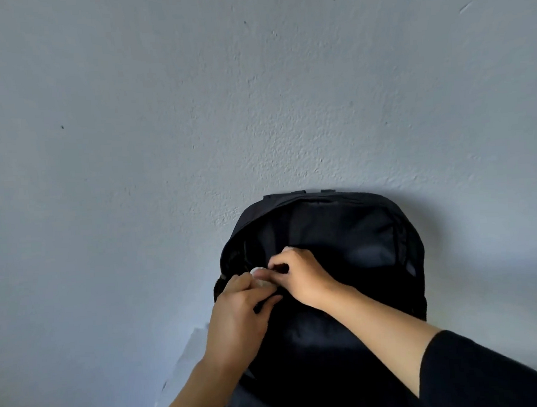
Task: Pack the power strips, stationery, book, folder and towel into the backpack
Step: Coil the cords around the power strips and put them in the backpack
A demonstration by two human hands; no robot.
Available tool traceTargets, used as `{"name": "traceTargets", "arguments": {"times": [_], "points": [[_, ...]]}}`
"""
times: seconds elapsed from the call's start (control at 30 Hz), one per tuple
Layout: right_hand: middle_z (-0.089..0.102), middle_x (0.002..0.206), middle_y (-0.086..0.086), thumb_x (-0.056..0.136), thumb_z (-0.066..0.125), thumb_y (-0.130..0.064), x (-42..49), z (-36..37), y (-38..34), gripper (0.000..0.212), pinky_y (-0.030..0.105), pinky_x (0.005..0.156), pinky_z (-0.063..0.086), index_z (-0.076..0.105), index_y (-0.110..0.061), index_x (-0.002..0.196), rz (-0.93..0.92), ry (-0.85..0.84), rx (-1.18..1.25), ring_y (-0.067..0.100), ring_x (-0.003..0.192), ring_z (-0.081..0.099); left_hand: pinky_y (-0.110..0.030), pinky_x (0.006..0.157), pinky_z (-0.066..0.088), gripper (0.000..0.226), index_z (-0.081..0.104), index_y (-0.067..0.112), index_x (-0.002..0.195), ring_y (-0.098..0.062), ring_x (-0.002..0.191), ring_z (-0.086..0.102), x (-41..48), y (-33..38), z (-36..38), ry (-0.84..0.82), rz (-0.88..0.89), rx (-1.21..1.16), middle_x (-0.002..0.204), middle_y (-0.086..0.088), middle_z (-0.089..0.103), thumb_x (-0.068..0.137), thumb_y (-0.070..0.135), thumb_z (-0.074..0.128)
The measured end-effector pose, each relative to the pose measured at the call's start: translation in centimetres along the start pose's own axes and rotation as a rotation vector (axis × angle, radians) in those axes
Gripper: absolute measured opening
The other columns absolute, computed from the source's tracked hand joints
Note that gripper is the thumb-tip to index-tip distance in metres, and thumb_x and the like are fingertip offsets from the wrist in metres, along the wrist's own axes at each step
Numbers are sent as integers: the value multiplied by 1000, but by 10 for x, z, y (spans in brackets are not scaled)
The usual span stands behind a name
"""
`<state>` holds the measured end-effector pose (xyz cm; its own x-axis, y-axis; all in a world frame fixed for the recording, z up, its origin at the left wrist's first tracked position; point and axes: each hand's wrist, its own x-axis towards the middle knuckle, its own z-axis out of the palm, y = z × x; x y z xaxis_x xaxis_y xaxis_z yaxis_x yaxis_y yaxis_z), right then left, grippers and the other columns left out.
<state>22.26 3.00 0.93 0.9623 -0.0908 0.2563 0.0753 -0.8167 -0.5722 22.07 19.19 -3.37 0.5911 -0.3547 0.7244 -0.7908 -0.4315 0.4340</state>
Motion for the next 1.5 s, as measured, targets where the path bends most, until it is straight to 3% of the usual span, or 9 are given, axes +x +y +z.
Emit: {"name": "traceTargets", "arguments": {"times": [0.17,0.33,0.4,0.73,1.03,1.13,1.23,1.33,1.5], "points": [[54,86,-4,84,75,-42,4,8,-5,25,28,70,44,70,-18,80,44,25,-85,21,85,62,-16,51,35,17,77,26,76,-6,74,39,-1,1,4,11,84,216,81,19,63,73,15,91],[74,79,2,85,75,-53,0,-6,-4,37,30,77,52,78,-15,85,114,-37,148,8,77,66,-22,63,47,16,81,31,97,-13,85,52,-1,-9,-4,-9,73,175,92,10,61,81,31,85],[77,95,-2,88,78,-37,-6,-14,-1,17,28,92,55,80,-24,98,90,-133,297,12,95,71,-26,73,51,20,77,35,104,-15,91,56,1,-15,-8,-39,16,135,103,7,56,88,44,74],[77,104,4,91,62,-9,3,-18,-16,23,34,88,56,81,-22,97,31,-297,-165,22,98,69,-39,74,51,29,65,27,104,-18,82,59,9,-20,-17,-213,168,248,85,13,67,101,47,44],[65,102,-3,107,35,-28,-22,-45,-16,31,32,91,45,64,-24,98,180,-514,203,11,92,58,-41,79,47,24,57,33,111,-13,84,47,27,-18,-20,-286,203,205,89,13,59,105,48,39],[60,88,-4,99,37,-42,-29,-39,-5,32,46,95,45,58,-25,83,180,-456,118,14,85,53,-38,87,49,25,58,31,115,-12,95,50,25,-22,-19,-329,199,140,104,13,57,103,50,45],[70,106,-1,97,48,-43,-35,-29,7,35,42,98,47,72,-17,95,70,-309,114,19,101,63,-27,95,48,41,61,28,127,-10,111,57,26,-27,-23,-402,174,128,127,10,57,101,56,49],[69,106,-10,93,66,-44,-39,-33,8,26,35,98,51,78,-21,96,-78,-87,125,10,101,65,-34,82,53,54,65,21,105,-13,90,61,29,-32,-27,-495,163,184,99,9,64,102,64,33],[65,72,9,94,60,-58,-54,-47,16,43,44,71,53,66,-19,76,-29,-279,-106,24,66,62,-31,72,48,39,48,37,83,-11,76,53,42,-32,-33,-534,175,275,73,15,50,99,67,30]]}}
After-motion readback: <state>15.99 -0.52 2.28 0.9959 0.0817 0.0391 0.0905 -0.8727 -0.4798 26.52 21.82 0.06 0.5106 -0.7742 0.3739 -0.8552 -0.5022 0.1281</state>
